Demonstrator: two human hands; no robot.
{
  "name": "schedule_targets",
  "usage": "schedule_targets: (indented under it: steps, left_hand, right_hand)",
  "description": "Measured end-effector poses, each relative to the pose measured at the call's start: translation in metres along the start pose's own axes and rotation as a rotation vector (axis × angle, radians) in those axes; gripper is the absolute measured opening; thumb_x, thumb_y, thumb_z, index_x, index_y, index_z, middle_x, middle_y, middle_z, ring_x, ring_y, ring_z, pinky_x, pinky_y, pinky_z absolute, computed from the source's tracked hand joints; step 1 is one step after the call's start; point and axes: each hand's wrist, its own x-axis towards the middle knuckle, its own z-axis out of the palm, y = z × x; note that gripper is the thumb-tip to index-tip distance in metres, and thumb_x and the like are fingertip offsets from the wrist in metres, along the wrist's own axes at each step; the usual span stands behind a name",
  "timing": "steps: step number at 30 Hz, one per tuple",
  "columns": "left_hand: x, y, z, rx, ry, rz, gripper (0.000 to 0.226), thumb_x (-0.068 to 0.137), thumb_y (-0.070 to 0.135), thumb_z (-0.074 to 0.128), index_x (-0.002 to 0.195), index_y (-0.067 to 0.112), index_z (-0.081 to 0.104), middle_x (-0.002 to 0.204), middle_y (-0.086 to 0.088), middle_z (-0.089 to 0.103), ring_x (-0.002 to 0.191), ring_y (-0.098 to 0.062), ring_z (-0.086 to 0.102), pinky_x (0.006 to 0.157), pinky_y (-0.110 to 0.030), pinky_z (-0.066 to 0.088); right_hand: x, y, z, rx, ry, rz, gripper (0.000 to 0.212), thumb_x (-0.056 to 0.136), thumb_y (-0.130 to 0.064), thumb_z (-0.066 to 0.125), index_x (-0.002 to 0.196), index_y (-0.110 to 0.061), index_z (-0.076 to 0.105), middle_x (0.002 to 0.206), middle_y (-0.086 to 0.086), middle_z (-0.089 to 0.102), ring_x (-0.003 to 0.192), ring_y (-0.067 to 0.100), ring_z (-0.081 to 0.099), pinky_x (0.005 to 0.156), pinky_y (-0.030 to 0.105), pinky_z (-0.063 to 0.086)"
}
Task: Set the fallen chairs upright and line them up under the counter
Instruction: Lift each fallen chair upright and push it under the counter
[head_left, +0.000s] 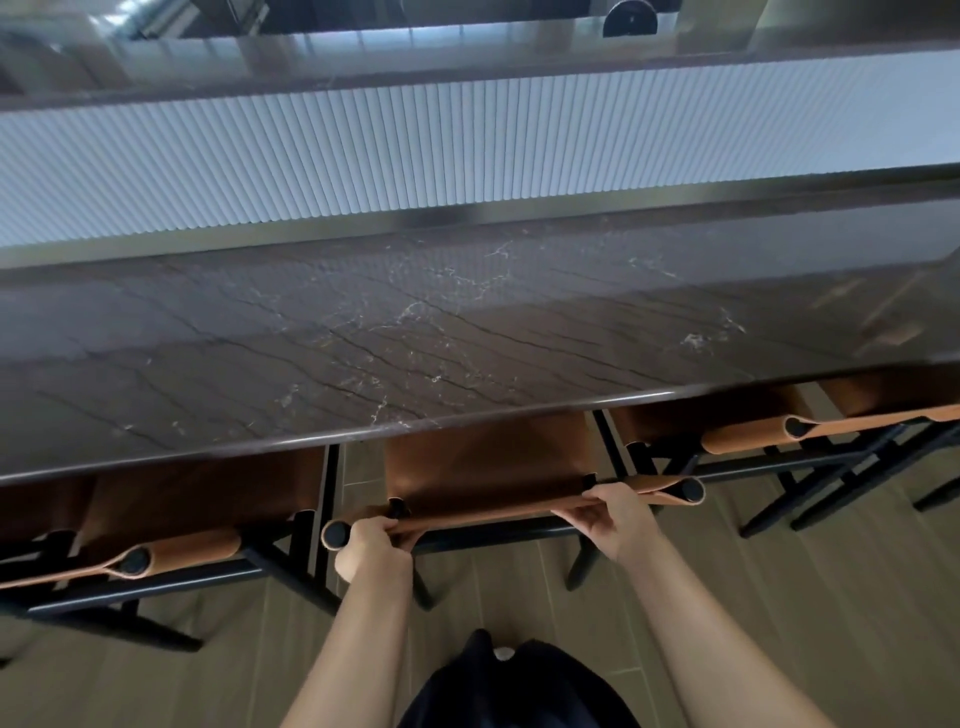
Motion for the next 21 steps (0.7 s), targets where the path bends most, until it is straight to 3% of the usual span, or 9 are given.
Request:
schedule_targets:
  steps: [6,11,15,21]
  left_hand:
    - [0.014,0.018,-0.01,-0.029,-0.022,0.036,0.028,0.078,-0.016,0.056,0.101,0.001,0.056,0.106,-0.022,0.06,0.098,-0.044,0.063,0.079,-0.049,0.057]
    - [0.02,0.021,-0.007,-0.022,-0.031,0.042,0.034,0.08,-0.015,0.054,0.112,-0.002,0.058,0.106,-0.022,0.06,0.101,-0.042,0.062,0.076,-0.044,0.056]
    - [0.023,0.026,-0.004,-0.003,-0.009,0.047,0.026,0.081,-0.014,0.052,0.103,-0.001,0.056,0.11,-0.022,0.06,0.103,-0.04,0.063,0.076,-0.041,0.056]
    - [0.025,0.022,-0.001,0.008,-0.009,0.039,0.017,0.08,-0.013,0.054,0.082,0.004,0.055,0.096,-0.017,0.06,0.076,-0.031,0.062,0.069,-0.038,0.054]
  right_hand:
    - [0.001,0.012,0.025,-0.03,-0.004,-0.012,0.029,0.091,0.016,0.04,0.106,-0.007,0.05,0.112,0.029,0.057,0.089,0.044,0.063,0.05,0.049,0.058]
    - [0.005,0.016,0.03,0.03,0.014,-0.031,0.032,0.087,0.019,0.041,0.101,-0.009,0.05,0.105,0.026,0.06,0.087,0.043,0.063,0.055,0.053,0.057]
    - [0.005,0.023,0.028,0.006,0.008,-0.071,0.034,0.086,0.022,0.042,0.099,-0.009,0.049,0.104,0.022,0.059,0.088,0.04,0.061,0.059,0.052,0.056]
    - [0.009,0.019,0.023,-0.048,0.021,-0.112,0.03,0.087,0.022,0.043,0.099,-0.005,0.051,0.101,0.024,0.061,0.087,0.037,0.064,0.063,0.049,0.055]
